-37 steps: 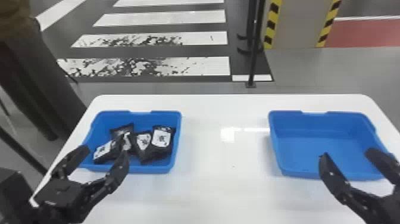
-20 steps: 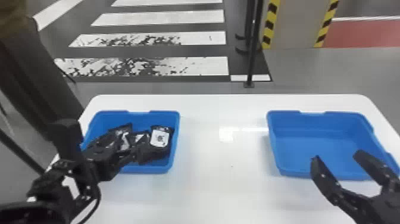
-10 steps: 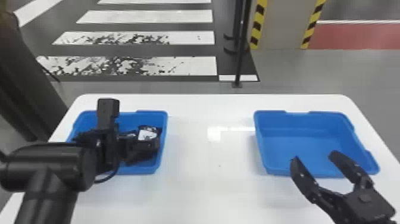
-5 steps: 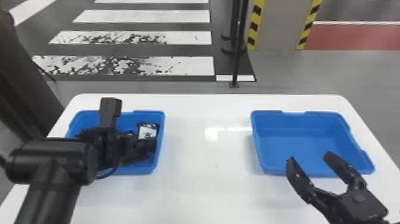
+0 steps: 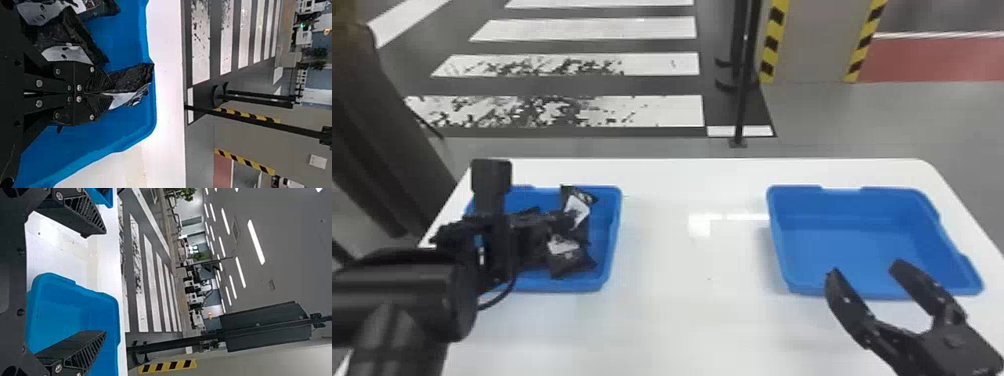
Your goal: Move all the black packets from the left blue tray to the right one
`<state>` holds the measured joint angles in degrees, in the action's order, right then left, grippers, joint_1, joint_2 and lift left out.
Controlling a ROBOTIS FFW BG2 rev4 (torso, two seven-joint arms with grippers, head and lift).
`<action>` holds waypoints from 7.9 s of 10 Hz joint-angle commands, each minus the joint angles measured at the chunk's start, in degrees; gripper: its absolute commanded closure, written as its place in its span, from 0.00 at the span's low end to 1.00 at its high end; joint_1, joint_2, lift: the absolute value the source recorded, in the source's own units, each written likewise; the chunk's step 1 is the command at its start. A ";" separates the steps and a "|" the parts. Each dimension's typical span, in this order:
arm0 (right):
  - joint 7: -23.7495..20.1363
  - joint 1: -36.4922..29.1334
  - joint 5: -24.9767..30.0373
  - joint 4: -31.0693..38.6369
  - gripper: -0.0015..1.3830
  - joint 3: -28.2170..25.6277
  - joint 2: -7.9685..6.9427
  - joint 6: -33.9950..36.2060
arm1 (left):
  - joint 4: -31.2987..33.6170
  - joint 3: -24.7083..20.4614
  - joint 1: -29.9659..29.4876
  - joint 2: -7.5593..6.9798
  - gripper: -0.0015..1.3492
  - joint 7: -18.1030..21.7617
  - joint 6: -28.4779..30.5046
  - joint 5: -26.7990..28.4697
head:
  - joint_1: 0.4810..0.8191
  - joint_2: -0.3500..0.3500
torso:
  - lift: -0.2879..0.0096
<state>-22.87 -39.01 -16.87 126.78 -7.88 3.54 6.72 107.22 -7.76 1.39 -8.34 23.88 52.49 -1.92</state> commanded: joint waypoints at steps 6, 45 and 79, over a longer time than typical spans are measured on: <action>-10.27 11.17 -10.78 -6.61 0.08 3.08 2.18 11.00 | 18.43 4.34 -15.31 -1.15 0.90 5.30 -0.04 -20.36 | 0.63 0.49 | 0.50; -5.35 23.40 -8.26 -10.69 0.15 -3.89 4.99 21.26 | 14.77 -7.55 -8.84 3.59 0.12 -5.69 13.88 -11.56 | 0.63 0.56 | 0.50; -8.25 21.85 -27.57 -12.94 0.15 6.51 5.34 26.04 | 24.05 -11.09 -17.98 2.28 0.42 1.70 13.32 -22.07 | 0.63 0.69 | 0.50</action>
<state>-31.11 -17.08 -44.27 113.97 -1.37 8.82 32.58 130.74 -17.57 -16.35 -6.54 25.58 64.33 -25.09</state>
